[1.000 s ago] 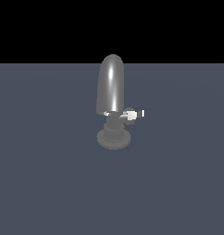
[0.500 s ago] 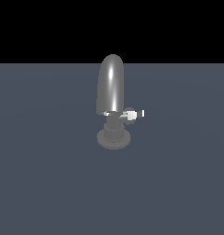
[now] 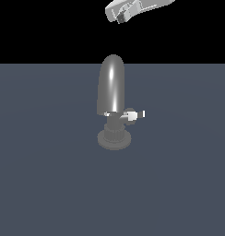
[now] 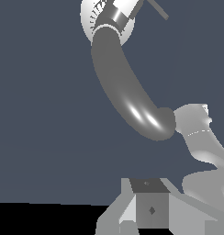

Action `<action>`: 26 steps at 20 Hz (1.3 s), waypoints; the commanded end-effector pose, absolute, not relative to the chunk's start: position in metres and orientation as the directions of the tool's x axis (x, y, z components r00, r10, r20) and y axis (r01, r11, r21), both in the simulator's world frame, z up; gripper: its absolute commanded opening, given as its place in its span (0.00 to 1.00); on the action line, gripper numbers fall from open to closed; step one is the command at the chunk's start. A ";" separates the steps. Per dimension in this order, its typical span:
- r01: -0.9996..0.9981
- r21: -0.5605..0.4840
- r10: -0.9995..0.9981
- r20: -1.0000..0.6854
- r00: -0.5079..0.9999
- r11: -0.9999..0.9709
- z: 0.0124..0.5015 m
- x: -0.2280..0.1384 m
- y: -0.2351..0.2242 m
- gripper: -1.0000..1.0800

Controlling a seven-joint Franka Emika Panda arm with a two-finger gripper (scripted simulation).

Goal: Turn on the faucet by rotating a designated handle.

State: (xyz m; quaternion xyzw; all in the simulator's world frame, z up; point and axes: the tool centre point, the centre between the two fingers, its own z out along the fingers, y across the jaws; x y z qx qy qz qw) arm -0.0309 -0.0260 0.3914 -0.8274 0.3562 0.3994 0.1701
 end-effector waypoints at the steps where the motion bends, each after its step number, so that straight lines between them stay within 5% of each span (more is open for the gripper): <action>1: -0.760 0.031 -0.454 -0.817 0.355 -0.649 0.378 -0.022 -0.032 0.00; 26: -0.879 0.403 -0.240 -0.907 -0.346 -0.256 0.228 0.001 -0.085 0.00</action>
